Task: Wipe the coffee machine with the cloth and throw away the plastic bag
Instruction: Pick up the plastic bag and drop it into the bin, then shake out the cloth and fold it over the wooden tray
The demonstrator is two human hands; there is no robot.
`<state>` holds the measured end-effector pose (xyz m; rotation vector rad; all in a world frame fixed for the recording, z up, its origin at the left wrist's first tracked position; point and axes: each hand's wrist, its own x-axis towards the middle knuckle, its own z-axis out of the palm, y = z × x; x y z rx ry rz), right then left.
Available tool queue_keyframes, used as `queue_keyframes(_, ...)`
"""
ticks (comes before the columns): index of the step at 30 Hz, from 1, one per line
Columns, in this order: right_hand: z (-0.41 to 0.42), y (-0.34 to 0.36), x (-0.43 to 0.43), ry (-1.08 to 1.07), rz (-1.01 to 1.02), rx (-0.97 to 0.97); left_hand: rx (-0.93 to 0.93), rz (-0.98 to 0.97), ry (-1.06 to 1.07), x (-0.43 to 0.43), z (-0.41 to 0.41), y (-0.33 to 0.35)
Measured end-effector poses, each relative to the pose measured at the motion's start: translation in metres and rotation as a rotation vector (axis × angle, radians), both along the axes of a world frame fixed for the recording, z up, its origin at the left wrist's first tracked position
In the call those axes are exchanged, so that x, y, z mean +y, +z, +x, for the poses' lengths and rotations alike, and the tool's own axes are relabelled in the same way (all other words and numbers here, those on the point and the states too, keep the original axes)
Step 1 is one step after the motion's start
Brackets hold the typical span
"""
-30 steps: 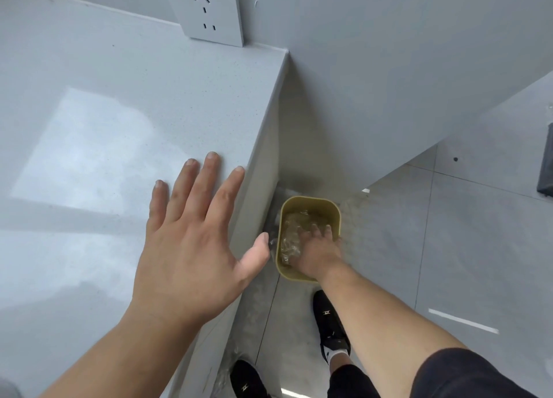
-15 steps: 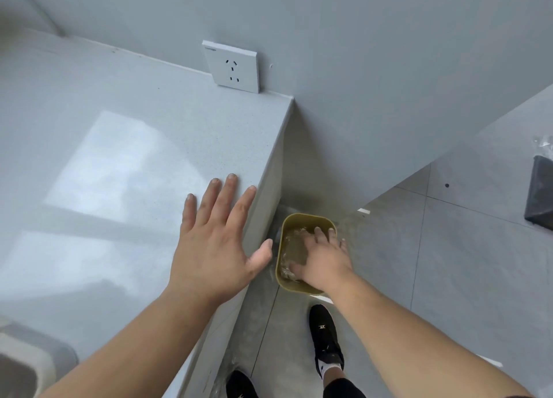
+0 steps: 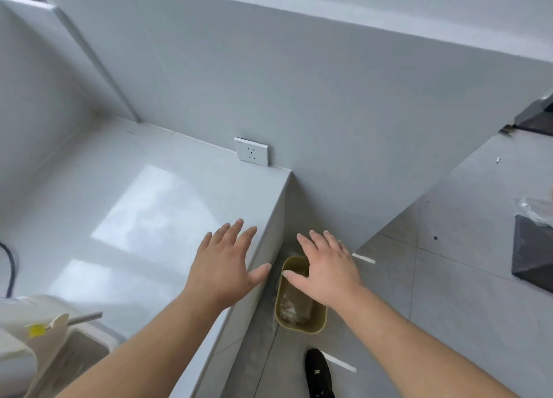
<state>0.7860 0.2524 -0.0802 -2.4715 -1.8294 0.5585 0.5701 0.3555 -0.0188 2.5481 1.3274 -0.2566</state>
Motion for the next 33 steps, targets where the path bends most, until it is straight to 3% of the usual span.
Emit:
queue_keyframes(19,-0.041,0.215,0.087,0.308,0.363,-0.071,-0.115,0.303,0.194,0.016,-0.043,0.173)
queue_keyframes(33,-0.186,0.313,0.147,0.662,0.530,-0.012,-0.115,0.503,0.494,0.010,-0.183,0.264)
